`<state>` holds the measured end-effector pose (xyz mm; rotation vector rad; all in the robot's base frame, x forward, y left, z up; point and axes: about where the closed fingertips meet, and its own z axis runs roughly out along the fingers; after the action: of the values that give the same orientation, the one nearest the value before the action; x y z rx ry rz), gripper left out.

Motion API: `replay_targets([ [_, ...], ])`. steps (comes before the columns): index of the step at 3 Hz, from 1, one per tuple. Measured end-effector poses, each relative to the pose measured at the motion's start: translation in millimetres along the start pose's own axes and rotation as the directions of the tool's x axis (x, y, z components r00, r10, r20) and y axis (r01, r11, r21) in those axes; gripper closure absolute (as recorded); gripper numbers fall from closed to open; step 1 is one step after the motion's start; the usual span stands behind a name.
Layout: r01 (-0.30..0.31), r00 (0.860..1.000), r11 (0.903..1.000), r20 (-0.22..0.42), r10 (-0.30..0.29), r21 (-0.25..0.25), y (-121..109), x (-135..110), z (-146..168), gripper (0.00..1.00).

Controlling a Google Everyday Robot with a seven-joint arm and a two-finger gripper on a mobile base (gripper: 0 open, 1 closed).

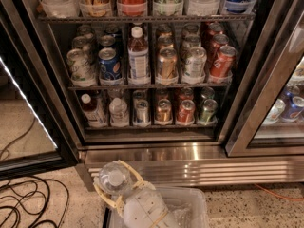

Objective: Pick water bottle from bottom shelf of fridge

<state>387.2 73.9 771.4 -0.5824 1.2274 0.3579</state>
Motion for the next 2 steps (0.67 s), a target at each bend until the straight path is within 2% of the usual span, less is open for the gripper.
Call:
replay_targets([
  [1,-0.087,0.996,0.9960,-0.015,0.087,0.019,-43,20,8,1.00],
  [2,-0.182,0.982,0.9827,-0.055,0.180,-0.035,-80,35,42,1.00],
])
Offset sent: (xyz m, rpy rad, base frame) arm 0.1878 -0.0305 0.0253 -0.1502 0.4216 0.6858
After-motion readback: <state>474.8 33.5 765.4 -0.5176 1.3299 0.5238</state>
